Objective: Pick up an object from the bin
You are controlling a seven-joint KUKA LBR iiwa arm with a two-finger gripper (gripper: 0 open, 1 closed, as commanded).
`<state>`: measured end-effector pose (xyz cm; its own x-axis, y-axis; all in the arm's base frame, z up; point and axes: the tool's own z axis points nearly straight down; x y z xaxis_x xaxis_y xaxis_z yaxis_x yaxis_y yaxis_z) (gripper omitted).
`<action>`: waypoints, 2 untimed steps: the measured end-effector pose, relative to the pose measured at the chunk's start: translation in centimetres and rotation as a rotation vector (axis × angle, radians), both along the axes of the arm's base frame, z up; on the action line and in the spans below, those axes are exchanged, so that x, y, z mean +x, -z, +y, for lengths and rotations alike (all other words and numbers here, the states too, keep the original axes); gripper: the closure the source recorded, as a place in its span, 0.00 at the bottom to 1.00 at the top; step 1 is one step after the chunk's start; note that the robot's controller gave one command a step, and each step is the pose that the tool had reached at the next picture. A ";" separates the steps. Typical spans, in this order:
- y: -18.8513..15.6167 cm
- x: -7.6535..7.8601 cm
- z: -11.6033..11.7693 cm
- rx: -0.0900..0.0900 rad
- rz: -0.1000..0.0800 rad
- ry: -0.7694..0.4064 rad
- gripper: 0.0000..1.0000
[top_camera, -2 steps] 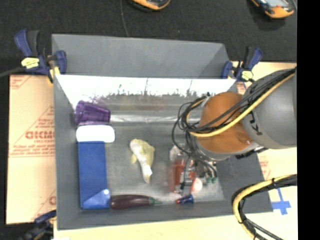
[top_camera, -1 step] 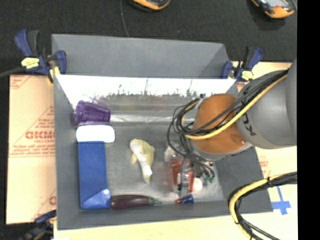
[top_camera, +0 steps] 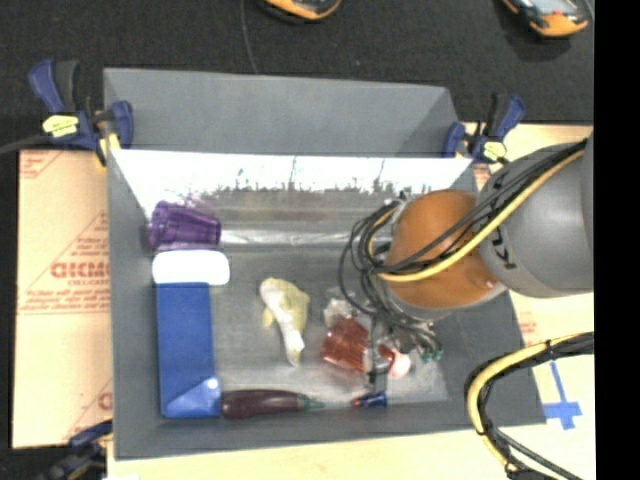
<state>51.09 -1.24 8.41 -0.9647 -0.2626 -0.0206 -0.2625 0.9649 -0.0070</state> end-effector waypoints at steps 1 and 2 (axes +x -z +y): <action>-1.1 -1.2 -4.0 0.005 0.004 0.156 1.00; -1.1 -1.2 -4.0 0.005 0.004 0.155 1.00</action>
Offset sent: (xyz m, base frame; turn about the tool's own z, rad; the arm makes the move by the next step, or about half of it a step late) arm 0.0000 0.0000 0.0000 0.0000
